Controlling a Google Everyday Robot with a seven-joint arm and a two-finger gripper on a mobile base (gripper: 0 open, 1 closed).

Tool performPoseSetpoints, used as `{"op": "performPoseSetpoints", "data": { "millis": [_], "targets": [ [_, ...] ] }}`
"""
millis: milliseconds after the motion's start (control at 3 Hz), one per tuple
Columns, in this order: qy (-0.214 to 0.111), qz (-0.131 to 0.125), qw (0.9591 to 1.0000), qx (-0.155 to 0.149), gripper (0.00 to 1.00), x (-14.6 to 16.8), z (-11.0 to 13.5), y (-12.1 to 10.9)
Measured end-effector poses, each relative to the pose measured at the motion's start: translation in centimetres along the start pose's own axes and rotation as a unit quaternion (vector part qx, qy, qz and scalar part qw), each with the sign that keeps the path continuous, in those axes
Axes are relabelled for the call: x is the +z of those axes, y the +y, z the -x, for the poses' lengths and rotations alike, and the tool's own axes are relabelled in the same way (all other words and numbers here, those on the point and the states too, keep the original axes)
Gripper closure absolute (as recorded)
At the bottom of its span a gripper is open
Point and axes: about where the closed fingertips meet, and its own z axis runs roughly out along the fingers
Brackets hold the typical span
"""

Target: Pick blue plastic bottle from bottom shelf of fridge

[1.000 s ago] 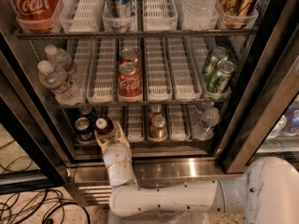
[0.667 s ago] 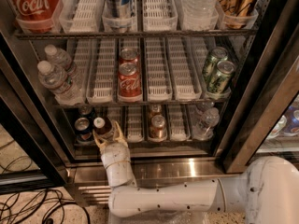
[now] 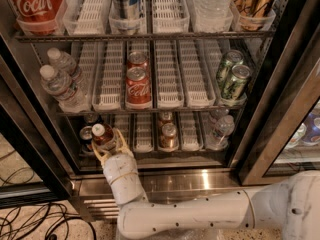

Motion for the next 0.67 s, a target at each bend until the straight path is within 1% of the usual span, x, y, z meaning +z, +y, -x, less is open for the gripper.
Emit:
{"op": "performPoseSetpoints", "data": {
  "millis": [333, 667],
  "targets": [
    [0.026, 0.022, 0.9993, 0.016, 1.0, -1.2, 0.73, 0.28],
    [0.028, 0.027, 0.999, 0.021, 1.0, -1.22, 0.92, 0.28]
  ]
}}
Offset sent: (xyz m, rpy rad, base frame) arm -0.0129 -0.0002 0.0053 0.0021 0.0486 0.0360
